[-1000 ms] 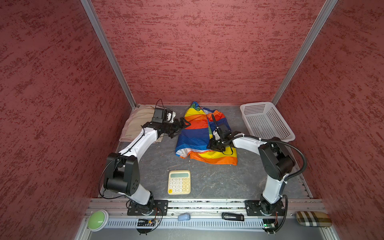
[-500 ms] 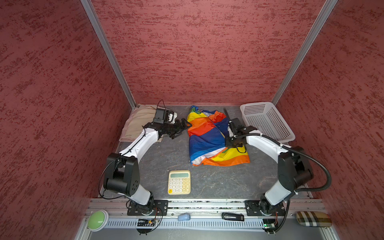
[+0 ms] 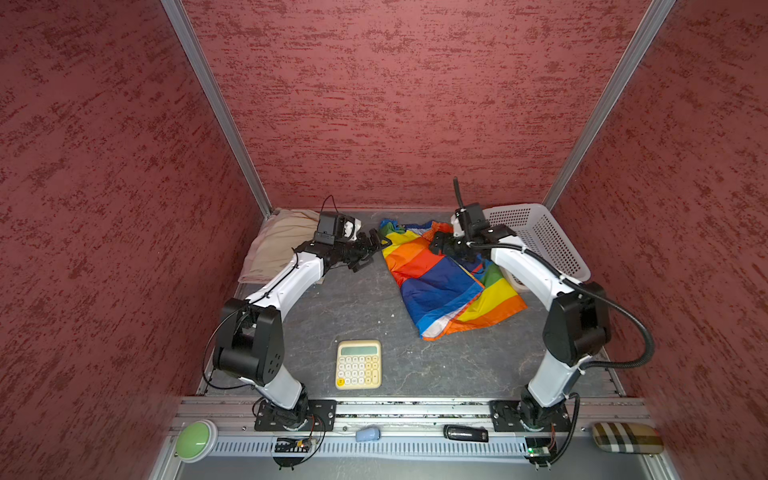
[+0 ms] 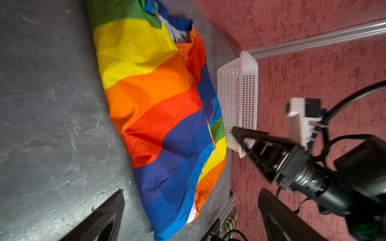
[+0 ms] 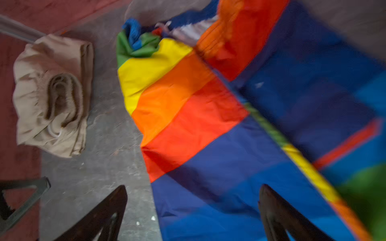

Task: Fold and stack the shorts

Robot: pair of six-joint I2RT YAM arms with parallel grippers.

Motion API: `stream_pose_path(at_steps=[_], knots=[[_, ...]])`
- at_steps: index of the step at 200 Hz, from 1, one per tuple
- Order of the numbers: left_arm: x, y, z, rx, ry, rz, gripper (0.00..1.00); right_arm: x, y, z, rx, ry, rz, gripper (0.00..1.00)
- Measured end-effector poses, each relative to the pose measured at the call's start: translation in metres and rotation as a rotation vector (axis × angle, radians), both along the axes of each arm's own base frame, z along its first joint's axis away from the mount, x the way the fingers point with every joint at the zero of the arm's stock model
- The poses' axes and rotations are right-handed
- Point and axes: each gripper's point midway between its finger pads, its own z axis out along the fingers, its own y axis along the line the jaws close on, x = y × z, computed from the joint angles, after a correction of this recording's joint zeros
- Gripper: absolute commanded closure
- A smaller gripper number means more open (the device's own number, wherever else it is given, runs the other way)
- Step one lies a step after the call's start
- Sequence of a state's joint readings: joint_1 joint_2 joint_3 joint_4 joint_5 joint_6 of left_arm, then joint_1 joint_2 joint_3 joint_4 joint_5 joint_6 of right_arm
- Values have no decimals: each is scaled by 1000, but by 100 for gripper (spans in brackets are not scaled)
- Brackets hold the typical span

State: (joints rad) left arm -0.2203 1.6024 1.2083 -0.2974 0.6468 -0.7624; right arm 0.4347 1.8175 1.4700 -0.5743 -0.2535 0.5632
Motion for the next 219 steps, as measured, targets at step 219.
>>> stream_pose_path(at_steps=[219], knots=[[18, -71, -47, 434, 3, -301, 0, -98, -148, 17, -134, -37, -342, 1]])
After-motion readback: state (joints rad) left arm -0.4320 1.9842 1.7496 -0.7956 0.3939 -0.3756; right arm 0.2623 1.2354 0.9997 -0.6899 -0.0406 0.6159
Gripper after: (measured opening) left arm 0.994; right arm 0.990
